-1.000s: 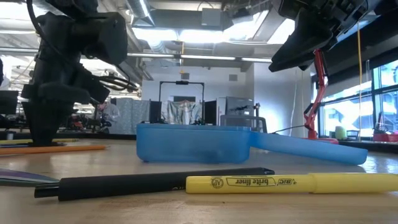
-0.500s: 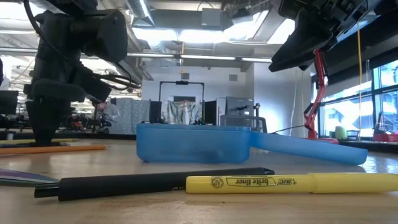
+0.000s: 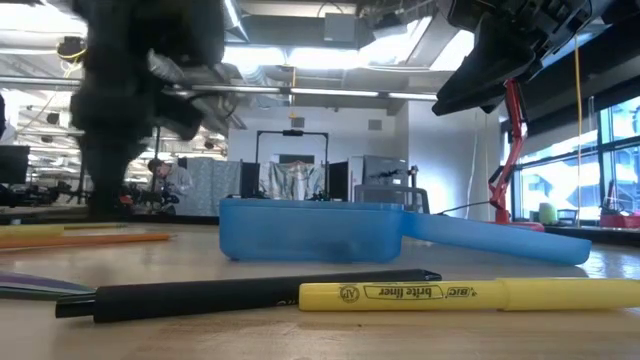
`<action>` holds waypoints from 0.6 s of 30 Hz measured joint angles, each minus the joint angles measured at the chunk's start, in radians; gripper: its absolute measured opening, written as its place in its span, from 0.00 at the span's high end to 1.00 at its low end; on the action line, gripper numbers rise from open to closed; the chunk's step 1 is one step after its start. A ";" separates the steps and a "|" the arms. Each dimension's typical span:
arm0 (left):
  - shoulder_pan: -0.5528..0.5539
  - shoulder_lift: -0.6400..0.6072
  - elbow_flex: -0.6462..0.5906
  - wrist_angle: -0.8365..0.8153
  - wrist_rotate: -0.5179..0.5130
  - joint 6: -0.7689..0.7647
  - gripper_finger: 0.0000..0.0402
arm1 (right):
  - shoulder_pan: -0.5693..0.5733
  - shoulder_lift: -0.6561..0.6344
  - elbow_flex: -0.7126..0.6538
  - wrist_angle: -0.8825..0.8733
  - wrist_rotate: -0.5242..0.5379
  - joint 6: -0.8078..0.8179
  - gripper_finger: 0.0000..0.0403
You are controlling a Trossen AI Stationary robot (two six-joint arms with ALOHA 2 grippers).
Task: Pick & place school supplies into a supply box
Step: Put the black pen into the blue supply box
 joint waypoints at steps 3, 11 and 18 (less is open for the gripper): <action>0.000 0.001 0.072 0.023 -0.008 0.153 0.92 | 0.000 0.000 0.000 0.003 0.000 0.000 0.67; -0.002 0.000 0.263 0.233 -0.059 0.743 0.92 | 0.000 0.000 0.000 0.007 0.000 0.000 0.67; -0.001 0.020 0.310 0.436 -0.048 1.119 0.92 | 0.000 0.000 0.000 0.007 0.000 0.004 0.67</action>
